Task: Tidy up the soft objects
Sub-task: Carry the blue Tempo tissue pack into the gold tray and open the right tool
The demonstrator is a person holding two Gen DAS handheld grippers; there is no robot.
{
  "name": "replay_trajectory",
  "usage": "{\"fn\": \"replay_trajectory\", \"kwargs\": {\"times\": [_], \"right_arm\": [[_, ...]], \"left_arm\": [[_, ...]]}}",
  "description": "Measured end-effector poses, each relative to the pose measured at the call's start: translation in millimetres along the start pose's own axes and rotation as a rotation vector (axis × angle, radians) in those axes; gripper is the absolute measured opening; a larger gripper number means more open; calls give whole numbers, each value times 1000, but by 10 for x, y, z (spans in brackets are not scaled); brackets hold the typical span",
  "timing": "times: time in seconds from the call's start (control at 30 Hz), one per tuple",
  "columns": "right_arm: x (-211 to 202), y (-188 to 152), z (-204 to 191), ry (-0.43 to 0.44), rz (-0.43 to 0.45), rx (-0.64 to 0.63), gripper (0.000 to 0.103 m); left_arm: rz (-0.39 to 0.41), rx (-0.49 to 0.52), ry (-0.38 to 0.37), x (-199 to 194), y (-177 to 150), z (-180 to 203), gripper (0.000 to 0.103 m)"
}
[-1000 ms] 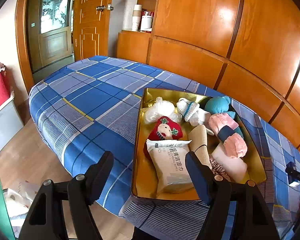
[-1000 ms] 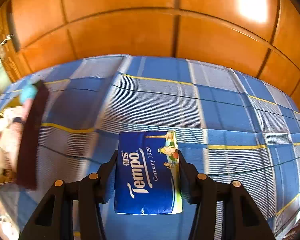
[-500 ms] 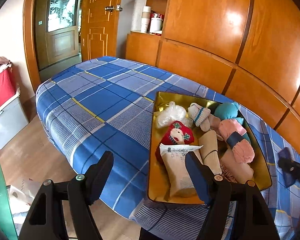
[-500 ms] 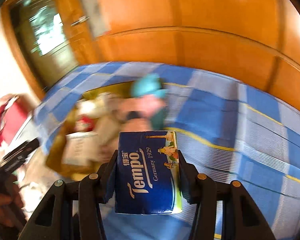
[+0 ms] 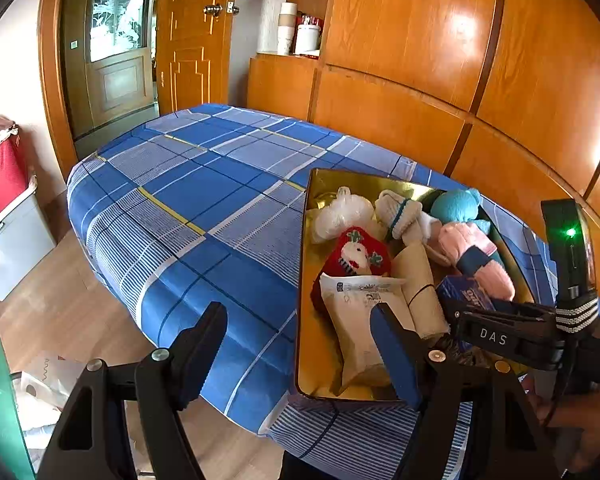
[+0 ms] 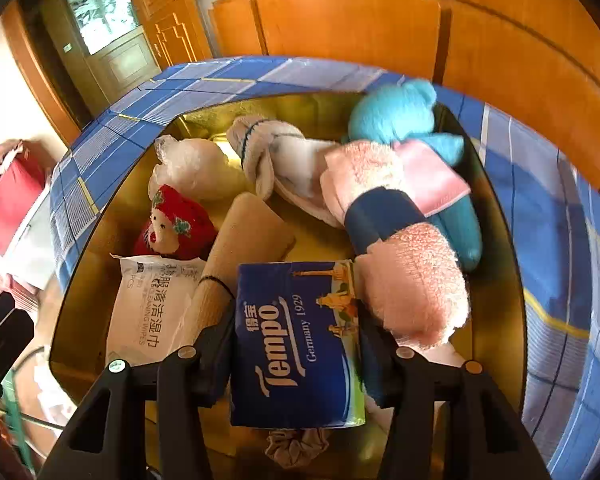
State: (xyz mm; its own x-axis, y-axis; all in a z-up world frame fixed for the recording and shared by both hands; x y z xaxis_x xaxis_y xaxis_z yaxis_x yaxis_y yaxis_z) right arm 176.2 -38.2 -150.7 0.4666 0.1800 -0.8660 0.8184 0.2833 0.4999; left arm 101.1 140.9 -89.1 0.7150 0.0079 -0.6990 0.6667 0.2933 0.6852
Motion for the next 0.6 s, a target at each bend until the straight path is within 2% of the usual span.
{"fn": "replay_trajectory", "kwargs": {"times": [0.2,0.37,0.53,0.6], "right_arm": [[-57,-31,6,11,-8,0,55],[-211,-101,-39,15,24,-20,59],[-270,-195,-60,32,32,-15,59],[-279,-220,-44,26,40,-8,52]], "left_arm": [[-4,7,3,20,-25,27,75],[-3,10,4,17,-26,38,75],[-1,15,0,1,-28,65,75],[0,20,-1,-7,-29,86,75]]}}
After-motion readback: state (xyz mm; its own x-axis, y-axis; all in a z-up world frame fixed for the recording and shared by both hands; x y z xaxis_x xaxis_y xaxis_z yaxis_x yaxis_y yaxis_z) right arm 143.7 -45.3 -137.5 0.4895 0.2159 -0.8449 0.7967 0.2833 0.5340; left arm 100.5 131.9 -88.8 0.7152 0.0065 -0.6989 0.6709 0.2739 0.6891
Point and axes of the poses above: each gripper's, at about its wrist camera, not at the fingertips, and x roughly the way its jaws point, z to its right, y to its top, the point moved 8 cm from there along x, roughly the way its jaws point, and after that the axes turned 5 degrees about -x, right-handed, at the moved point
